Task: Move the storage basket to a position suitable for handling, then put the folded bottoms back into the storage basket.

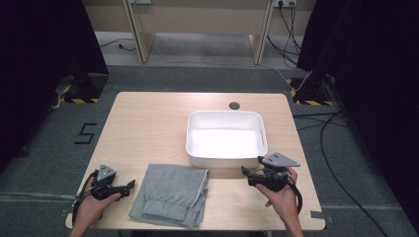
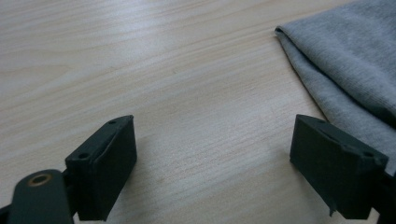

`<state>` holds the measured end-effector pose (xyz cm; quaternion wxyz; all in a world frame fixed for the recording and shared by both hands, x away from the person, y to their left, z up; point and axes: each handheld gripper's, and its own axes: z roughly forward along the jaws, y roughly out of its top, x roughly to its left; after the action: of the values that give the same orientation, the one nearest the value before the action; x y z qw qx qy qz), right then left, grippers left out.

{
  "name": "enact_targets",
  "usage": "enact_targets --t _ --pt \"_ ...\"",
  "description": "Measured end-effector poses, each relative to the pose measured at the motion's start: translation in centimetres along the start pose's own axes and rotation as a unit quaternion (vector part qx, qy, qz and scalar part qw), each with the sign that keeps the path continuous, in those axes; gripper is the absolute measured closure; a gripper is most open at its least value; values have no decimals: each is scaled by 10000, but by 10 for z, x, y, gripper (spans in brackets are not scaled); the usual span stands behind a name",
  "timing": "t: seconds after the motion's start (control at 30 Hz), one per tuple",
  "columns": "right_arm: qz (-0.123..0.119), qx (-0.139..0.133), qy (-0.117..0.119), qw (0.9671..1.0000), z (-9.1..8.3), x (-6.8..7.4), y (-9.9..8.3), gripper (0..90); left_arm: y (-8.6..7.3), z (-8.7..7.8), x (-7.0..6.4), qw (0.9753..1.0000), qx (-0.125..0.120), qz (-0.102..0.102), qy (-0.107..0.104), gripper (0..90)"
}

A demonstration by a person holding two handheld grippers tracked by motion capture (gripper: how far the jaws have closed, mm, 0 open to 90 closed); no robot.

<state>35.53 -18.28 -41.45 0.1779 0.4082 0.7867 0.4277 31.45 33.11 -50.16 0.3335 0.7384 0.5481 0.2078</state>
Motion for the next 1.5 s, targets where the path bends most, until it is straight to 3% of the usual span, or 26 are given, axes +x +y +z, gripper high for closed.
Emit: enact_targets --t 0.27,0.43,0.97,1.43,1.5 --pt "-245 106 383 9989 11 31 3 271 0 0 0 10000 0 -1 -1 138" --pt "-212 235 480 9983 23 37 -3 270 0 0 0 10000 1 -1 -1 138" --pt "-487 361 889 9942 58 59 -3 261 1 1 0 10000 6 -22 36 136" --pt "-513 338 919 9939 61 62 -2 259 -1 -1 0 10000 -16 -46 -2 144" --pt "-485 354 927 9939 60 61 -3 259 -1 -3 0 9999 -50 -136 -54 148"
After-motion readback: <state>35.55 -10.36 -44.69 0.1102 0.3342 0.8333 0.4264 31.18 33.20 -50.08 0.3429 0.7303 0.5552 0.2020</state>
